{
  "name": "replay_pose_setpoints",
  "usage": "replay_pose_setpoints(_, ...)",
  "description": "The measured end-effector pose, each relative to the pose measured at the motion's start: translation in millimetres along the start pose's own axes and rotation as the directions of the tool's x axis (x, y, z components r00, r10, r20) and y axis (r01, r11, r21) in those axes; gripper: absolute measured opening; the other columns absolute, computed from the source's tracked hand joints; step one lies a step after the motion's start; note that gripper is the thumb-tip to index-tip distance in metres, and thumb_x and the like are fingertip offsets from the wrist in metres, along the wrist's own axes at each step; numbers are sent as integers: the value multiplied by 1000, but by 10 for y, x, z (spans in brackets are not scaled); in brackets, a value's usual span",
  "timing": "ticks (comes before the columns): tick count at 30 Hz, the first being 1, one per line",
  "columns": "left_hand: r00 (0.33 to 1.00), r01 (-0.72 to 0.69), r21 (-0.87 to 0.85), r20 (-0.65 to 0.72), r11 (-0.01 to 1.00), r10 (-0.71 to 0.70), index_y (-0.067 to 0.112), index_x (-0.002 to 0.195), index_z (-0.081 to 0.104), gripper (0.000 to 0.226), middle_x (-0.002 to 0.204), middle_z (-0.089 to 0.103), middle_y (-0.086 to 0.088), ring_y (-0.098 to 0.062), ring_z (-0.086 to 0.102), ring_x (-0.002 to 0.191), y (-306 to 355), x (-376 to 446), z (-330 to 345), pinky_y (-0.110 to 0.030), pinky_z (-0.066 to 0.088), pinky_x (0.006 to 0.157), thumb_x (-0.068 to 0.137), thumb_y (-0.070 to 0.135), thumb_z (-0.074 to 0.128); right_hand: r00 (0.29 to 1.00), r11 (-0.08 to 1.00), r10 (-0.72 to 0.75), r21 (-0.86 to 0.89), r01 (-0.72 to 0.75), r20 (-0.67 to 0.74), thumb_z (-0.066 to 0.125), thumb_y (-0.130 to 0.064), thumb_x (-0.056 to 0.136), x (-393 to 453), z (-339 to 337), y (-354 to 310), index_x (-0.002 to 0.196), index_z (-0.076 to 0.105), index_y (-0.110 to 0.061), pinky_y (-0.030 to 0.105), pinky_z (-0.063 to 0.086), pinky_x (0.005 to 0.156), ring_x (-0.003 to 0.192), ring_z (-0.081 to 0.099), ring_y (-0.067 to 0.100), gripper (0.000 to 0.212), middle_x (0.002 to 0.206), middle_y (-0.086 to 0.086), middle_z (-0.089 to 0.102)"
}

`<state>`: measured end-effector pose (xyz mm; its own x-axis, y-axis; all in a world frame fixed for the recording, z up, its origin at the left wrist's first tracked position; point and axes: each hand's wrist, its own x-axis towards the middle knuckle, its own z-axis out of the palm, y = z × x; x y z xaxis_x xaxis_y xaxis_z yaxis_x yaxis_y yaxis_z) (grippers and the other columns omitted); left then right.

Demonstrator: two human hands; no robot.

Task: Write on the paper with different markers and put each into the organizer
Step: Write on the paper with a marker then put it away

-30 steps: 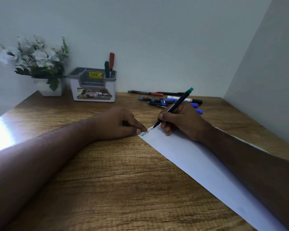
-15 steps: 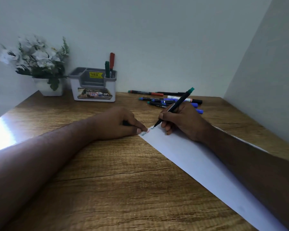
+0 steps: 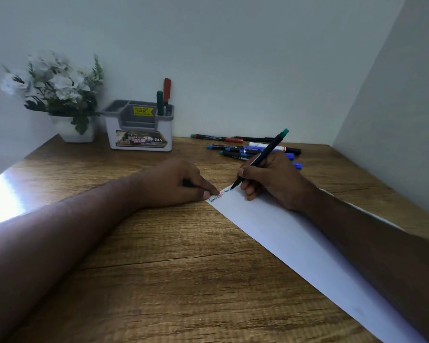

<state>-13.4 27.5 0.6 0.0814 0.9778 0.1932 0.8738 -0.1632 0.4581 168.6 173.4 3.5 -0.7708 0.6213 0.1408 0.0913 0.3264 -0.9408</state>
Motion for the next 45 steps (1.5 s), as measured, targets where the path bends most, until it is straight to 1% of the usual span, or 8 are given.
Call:
replay_pose_setpoints(9,1000,5,-4,-13,1000,-5,31,115,68,26,76,57,26,11,56,77,1,3,6,-5,38,61,91,25,63,997,996,-66,-54,68,42,61,0,88,-33,17,-6,79,67,9,26,52,44,45,59,16,13,58,11,66)
replay_pose_setpoints(18,1000,18,13,10,1000,-18,36,117,65,27,81,60,23,3,56,78,-14,3,1,-16,41,61,91,29,61,997,999,-54,-6,53,-50,61,-1,88,-27,18,14,74,68,2,26,52,44,42,59,16,16,55,7,66)
replay_pose_setpoints(27,1000,15,10,2,1000,-15,34,117,66,27,79,58,25,9,55,77,-1,0,4,-7,38,60,91,26,61,998,998,-64,-27,64,-25,63,-2,88,-13,20,15,77,68,2,26,53,46,45,60,17,13,57,8,67)
replay_pose_setpoints(31,1000,18,8,11,1000,-18,33,115,68,25,79,57,29,12,56,79,0,1,-2,-4,38,60,91,25,62,997,996,-69,53,71,-46,61,0,89,-13,3,10,78,67,5,26,52,44,43,58,16,13,56,8,66)
replay_pose_setpoints(35,979,129,-227,-123,965,-160,38,96,69,19,84,61,31,18,56,80,55,-33,0,-11,41,65,93,39,51,990,976,-125,172,135,-69,57,-1,91,-1,-2,-35,81,67,6,27,46,44,45,53,18,15,59,10,65)
replay_pose_setpoints(38,931,113,-427,-270,897,-246,32,101,66,29,73,56,16,0,49,62,0,-46,-52,-23,37,62,100,36,37,984,950,-178,261,171,0,47,0,94,-4,36,-102,87,68,1,26,45,46,48,54,18,22,64,11,66)
replay_pose_setpoints(41,928,104,-489,-264,866,-261,30,105,59,14,72,57,6,-9,46,62,-7,-56,-84,-28,40,59,98,24,49,975,926,-219,322,195,40,50,5,91,-7,91,-166,91,62,-3,27,47,47,50,56,19,14,68,13,67)
replay_pose_setpoints(45,947,71,-497,-239,865,-216,21,109,61,16,88,73,-2,-24,46,62,81,-57,-72,-33,41,59,94,17,56,974,912,-227,350,214,-7,57,5,88,5,107,-157,85,62,-6,27,48,47,51,57,19,12,68,13,68)
